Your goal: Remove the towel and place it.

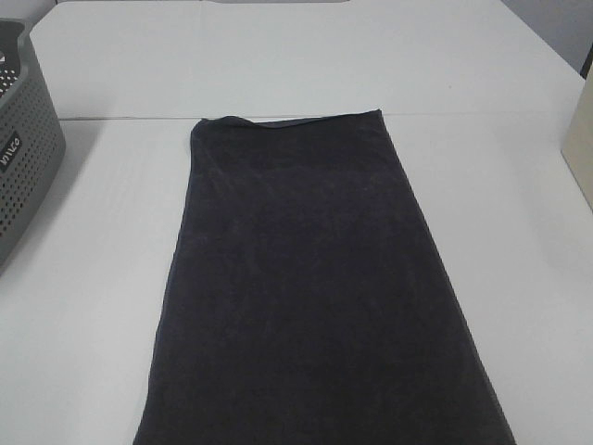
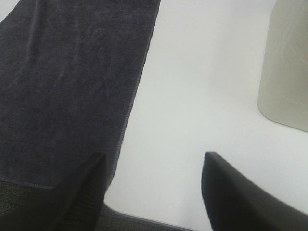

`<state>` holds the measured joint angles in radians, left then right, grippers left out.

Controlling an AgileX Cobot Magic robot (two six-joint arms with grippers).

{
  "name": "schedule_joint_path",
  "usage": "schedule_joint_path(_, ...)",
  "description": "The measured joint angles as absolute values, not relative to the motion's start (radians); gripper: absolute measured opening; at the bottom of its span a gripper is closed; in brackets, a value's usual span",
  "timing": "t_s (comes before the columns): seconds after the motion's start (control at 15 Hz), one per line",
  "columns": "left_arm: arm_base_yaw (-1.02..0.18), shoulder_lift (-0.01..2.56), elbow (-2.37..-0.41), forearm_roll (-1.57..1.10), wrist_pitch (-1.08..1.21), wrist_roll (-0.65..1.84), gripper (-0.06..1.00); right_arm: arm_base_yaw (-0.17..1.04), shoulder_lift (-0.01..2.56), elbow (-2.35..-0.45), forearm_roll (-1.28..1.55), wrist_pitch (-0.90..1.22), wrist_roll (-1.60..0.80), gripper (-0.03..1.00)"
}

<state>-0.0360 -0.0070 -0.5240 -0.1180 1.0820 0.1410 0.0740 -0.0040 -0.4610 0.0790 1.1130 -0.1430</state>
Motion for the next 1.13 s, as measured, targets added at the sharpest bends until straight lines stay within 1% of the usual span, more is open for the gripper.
schedule_joint_path(1.13,-0.036,-0.007,-0.524,-0.118,1.082,0.141,0.87,0.074,-0.004,-0.461,0.079,1.113,-0.143,0.58)
